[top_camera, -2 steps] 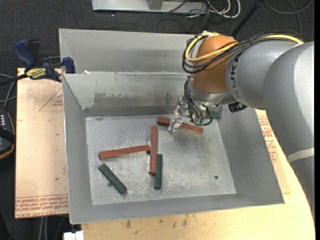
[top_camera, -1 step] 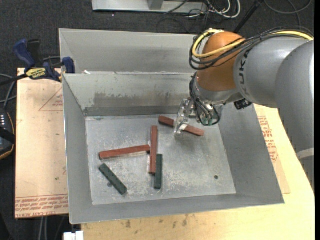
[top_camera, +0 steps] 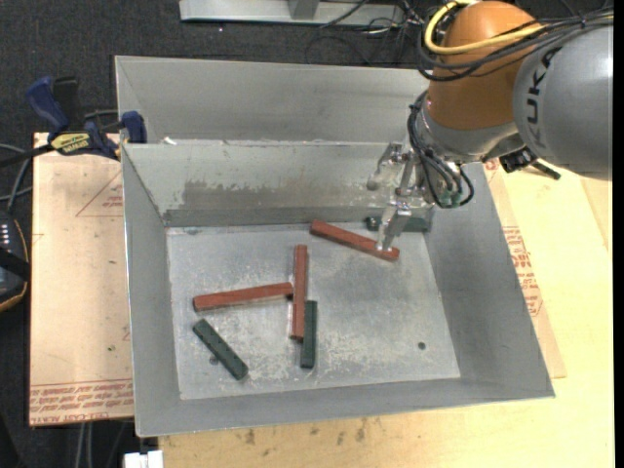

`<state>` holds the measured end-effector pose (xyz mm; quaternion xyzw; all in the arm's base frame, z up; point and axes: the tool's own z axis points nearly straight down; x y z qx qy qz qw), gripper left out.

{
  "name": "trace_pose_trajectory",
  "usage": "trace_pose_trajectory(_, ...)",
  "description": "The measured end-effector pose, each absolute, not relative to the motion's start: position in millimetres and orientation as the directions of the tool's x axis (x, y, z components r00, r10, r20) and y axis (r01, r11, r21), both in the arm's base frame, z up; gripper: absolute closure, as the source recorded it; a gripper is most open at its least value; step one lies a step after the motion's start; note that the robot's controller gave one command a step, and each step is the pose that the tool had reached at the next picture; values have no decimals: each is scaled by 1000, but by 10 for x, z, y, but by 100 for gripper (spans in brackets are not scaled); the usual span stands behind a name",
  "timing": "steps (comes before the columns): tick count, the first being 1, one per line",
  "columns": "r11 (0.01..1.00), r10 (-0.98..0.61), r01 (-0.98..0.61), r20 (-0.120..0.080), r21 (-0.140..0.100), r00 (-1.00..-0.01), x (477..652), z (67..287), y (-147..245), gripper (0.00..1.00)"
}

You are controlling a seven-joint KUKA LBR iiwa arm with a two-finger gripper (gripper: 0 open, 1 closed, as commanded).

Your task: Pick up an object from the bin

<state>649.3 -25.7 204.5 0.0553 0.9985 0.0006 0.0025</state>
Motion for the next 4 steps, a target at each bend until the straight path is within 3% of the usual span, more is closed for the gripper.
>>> trace_pose_trajectory(1, 994, 113, 113, -5, 1, -994, 6494, 2202, -256, 0)
trace_pose_trajectory(2, 990, 138, 138, -10, 2, -990, 6461, 1746, -296, 0)
trace_pose_trajectory(3, 990, 141, 141, -20, 3, -990, 6494, 785, -345, 100)
trace_pose_trajectory(4, 990, 141, 141, -20, 3, -990, 6494, 785, -345, 100)
